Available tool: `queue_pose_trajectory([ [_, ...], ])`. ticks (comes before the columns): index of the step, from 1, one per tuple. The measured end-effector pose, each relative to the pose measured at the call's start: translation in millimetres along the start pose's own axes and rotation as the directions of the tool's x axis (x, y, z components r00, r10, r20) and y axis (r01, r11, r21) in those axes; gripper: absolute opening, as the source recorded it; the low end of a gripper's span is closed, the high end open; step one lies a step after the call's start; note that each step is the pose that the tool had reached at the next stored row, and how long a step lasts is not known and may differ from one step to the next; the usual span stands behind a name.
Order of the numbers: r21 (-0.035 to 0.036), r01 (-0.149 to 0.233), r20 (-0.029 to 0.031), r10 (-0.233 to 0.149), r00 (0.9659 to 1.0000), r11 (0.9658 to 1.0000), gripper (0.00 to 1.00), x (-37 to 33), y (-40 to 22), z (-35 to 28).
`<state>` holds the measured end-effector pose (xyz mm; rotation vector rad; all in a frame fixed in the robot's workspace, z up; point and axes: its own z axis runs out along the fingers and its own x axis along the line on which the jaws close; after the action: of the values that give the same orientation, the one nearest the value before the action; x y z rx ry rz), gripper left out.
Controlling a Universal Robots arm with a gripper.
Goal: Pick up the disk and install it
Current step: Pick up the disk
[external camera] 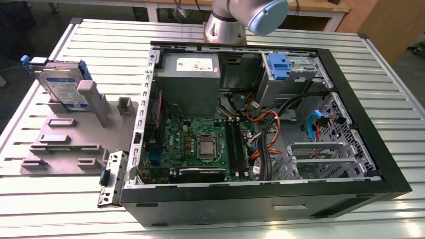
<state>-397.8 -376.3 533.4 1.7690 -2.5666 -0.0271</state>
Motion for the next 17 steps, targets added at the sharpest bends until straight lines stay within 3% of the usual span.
queue_pose_trajectory([
  [17, 0.0028, 0.000, 0.0010, 0.000, 1.0000, 1.0000, 0.11, 0.0, 0.0, 31.0],
])
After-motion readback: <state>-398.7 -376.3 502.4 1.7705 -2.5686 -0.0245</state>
